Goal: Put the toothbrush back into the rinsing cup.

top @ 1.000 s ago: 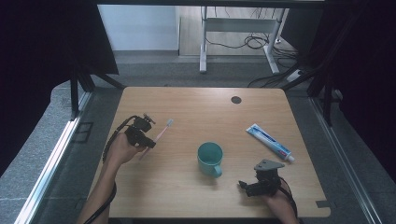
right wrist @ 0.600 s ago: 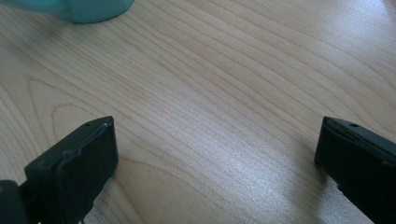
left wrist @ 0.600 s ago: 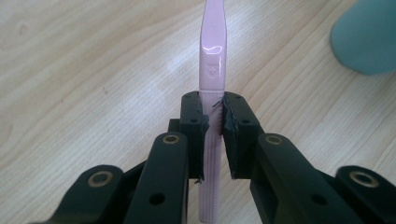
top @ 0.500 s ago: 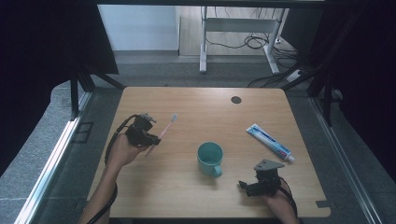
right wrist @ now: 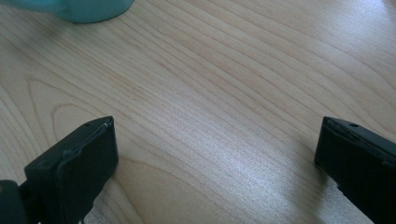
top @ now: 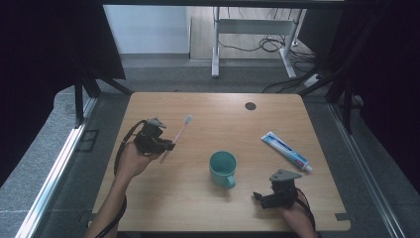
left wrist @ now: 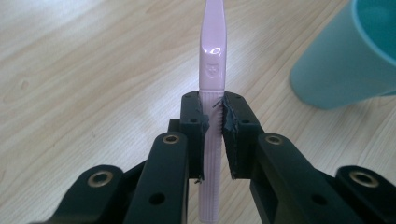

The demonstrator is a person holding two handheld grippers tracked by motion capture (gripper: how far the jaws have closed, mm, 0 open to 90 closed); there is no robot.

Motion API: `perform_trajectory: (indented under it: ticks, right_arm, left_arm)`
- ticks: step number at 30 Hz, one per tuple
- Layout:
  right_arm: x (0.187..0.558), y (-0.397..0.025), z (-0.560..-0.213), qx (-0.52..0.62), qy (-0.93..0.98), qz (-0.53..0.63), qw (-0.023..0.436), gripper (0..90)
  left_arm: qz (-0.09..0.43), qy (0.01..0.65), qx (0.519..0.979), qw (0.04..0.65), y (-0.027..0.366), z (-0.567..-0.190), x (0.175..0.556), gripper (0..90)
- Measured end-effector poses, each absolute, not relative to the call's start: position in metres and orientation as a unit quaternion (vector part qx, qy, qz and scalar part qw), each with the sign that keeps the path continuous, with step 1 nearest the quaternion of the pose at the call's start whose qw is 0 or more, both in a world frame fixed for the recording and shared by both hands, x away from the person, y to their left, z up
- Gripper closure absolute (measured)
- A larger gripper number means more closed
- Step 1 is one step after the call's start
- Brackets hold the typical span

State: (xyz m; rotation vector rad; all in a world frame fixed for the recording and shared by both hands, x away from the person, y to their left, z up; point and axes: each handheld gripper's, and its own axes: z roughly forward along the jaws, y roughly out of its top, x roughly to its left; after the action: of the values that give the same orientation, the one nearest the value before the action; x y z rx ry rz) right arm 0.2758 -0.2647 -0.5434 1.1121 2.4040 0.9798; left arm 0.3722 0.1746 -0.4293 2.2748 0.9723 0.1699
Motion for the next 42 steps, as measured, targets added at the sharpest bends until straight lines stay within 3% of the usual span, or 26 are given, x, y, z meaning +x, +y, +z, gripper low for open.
perform_trajectory:
  ticks: [42]
  right_arm:
    - [0.276, -0.265, -0.543, 0.389, 0.840, 0.343, 0.158, 0.0]
  left_arm:
    - [0.086, 0.284, 0.835, 0.464, 0.133, -0.395, 0.343, 79.8]
